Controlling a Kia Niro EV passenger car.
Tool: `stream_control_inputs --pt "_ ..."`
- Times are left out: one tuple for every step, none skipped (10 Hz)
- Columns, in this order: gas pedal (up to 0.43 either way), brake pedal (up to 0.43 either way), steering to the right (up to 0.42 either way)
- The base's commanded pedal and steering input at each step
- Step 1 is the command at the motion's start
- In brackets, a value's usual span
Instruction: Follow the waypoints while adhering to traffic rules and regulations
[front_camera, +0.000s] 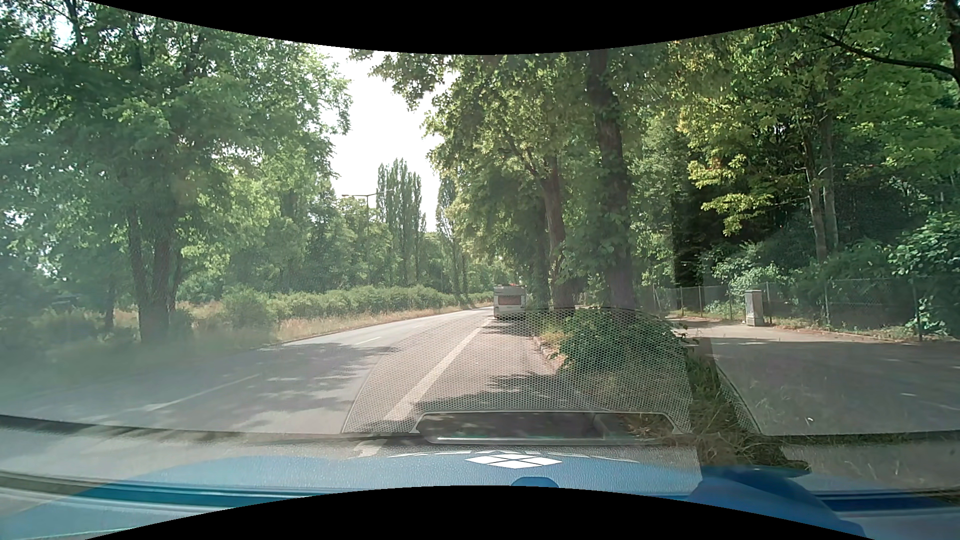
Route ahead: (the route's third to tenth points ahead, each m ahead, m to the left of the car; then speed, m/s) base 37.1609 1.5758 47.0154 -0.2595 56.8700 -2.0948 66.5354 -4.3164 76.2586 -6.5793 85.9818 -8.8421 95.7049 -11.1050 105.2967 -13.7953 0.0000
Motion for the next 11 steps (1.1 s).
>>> stream_control_inputs --pt "0.000 0.396 0.006" --pt "0.000 0.396 0.005" --pt "0.000 0.396 0.005" --pt "0.000 0.396 0.006" --pt "0.000 0.396 0.005" --pt "0.000 0.396 0.005" --pt "0.000 0.396 0.006" --pt "0.000 0.396 0.005" --pt "0.000 0.396 0.006" --pt "0.000 0.396 0.005" --pt "0.000 0.402 0.006"
